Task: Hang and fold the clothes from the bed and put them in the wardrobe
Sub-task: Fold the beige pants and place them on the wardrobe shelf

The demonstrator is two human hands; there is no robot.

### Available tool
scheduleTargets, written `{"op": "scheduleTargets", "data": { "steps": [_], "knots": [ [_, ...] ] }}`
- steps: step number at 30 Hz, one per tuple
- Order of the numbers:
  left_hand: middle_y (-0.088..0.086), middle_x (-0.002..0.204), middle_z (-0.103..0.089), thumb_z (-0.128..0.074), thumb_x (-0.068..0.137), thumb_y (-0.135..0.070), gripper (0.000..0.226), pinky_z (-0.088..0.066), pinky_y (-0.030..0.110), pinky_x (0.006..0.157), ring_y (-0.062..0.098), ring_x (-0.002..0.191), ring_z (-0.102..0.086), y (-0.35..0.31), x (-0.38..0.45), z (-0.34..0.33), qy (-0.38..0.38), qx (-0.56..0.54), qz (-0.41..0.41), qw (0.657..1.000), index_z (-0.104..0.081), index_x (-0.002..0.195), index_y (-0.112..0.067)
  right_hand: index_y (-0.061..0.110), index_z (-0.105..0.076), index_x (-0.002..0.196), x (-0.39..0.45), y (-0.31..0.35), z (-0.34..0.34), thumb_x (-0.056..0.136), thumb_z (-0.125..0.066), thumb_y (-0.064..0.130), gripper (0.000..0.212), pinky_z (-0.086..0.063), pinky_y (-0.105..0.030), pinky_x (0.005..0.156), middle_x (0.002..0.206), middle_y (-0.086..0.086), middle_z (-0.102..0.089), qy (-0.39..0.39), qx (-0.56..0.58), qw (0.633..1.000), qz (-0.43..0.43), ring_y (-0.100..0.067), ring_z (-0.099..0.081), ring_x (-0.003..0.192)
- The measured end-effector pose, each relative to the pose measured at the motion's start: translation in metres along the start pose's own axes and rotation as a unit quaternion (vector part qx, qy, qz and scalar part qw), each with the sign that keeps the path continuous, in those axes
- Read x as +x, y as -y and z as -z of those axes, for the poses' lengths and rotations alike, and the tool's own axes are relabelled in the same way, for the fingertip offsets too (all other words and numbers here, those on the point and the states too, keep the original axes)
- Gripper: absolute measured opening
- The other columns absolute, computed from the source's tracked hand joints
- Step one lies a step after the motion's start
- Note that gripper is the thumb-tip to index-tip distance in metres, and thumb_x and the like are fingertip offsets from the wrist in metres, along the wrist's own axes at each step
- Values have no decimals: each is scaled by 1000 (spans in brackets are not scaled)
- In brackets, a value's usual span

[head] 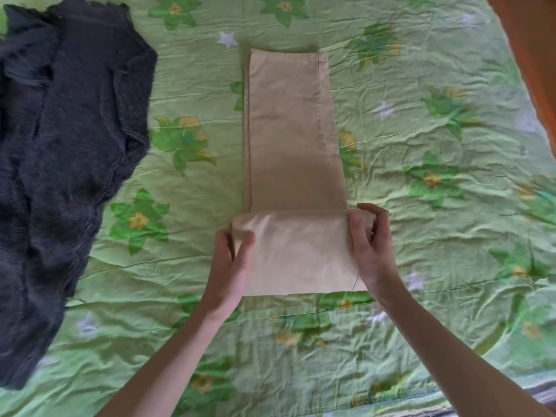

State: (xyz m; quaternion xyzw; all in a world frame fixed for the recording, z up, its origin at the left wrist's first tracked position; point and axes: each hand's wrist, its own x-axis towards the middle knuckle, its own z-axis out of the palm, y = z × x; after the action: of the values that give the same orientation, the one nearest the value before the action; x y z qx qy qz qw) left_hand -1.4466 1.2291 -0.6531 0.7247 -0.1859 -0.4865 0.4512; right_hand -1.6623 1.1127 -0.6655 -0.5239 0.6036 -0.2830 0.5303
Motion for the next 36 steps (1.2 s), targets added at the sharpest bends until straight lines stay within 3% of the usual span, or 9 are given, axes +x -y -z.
{"op": "scheduleTargets", "data": {
  "steps": [4,7,9,11,18,24,28,32,36],
  "knots": [
    [7,91,-58,-60,99,-57,46,-45,22,62,22,78,-55,15,14,-5,-106,113,-36,987,-59,107,-12,22,-23,161,-7,-15,5,105,-45,49,66,-43,-34,113,157,-3,-40,-5,-204,970,133,-13,-44,141],
    [14,132,-52,-61,104,-33,49,-50,36,100,28,122,-52,16,11,-13,-197,288,-173,921,-50,143,-5,17,-17,166,-14,-26,4,107,-37,47,69,-20,-47,127,173,-8,-10,13,-357,903,237,-24,-14,160],
    [14,153,-49,-57,101,-2,49,-36,47,122,29,147,-41,16,9,-17,-150,381,-312,858,-52,149,-6,19,-14,167,-16,-34,3,107,-34,50,70,-11,-46,129,175,-9,4,24,-416,875,247,-26,-1,161],
    [11,160,-47,-53,100,3,52,-28,54,126,30,157,-30,20,11,-17,-59,426,-380,819,-54,151,-9,16,-11,167,-13,-42,4,108,-29,52,72,-7,-45,131,175,-7,5,27,-452,859,238,-24,2,161],
    [11,174,-19,-32,110,-50,67,-21,55,128,32,162,-8,37,33,-1,48,558,-340,756,-28,165,-12,11,-13,166,13,-46,2,107,-23,58,76,-15,-44,130,174,-7,-5,86,-458,855,228,-17,-2,161],
    [10,176,-8,-37,110,-52,71,-21,55,128,30,163,-1,33,40,-6,59,547,-312,775,-21,167,-14,13,-12,166,24,-44,-3,107,-25,59,76,-19,-46,129,175,-4,-6,93,-435,867,224,-14,-3,161],
    [15,174,-16,-42,107,-50,71,-22,53,129,33,160,-22,30,24,-2,49,583,-352,730,-26,166,-13,10,-18,165,16,-45,-1,106,-29,57,77,-18,-50,129,174,-8,-11,57,-449,858,242,-21,-7,161],
    [20,173,-17,-57,92,-59,96,-23,55,128,38,159,-21,34,10,1,92,609,-364,699,-21,166,-9,6,-41,157,5,-48,9,103,-41,60,76,-21,-56,126,164,-16,-34,59,-475,783,397,-33,-29,155],
    [30,171,-6,-80,68,-56,131,-27,60,125,47,159,-8,28,9,-1,132,677,-320,649,-11,166,-1,1,-30,160,4,-44,17,86,-61,76,109,-24,-57,125,170,-19,-22,151,-495,744,423,-35,-19,158]
  ]
}}
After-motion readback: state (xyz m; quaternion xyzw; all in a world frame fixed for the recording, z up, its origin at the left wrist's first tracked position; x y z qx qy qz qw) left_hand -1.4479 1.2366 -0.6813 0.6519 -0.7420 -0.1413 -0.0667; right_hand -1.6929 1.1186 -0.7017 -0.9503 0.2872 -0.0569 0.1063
